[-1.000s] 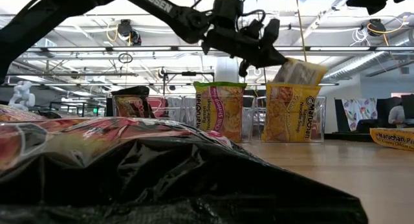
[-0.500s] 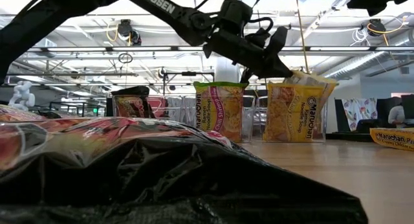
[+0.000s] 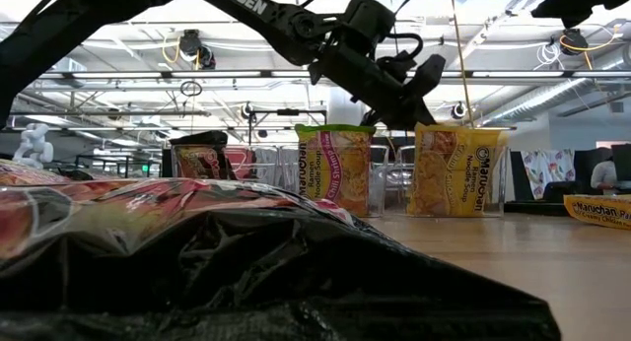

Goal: Sort Maruchan noodles
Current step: Put the yellow noodle pack into the right transparent bin

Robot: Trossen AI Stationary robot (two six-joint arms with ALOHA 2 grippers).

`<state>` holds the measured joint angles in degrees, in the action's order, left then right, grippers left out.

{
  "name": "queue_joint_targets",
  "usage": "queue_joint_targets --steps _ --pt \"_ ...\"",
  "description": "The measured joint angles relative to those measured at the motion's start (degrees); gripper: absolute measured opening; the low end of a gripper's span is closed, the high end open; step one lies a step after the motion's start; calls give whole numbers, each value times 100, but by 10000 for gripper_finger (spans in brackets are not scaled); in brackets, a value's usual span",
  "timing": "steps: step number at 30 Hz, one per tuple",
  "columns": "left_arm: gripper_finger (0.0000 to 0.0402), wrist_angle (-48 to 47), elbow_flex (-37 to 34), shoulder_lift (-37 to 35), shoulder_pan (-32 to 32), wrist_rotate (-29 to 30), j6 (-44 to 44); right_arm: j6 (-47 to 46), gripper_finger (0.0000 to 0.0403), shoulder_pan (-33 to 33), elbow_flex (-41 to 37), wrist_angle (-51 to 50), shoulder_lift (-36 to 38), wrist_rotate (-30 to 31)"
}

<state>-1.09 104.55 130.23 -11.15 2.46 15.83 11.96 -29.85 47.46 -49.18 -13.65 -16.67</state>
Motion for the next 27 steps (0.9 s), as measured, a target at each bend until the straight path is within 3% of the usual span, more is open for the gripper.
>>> queue_joint_targets --steps 15,27 --pt "20 -50 0 0 -8 17 234 -37 59 -2 0 2 0 0" --pt "24 -43 -2 0 3 10 -118 -37 59 0 0 2 0 -11"
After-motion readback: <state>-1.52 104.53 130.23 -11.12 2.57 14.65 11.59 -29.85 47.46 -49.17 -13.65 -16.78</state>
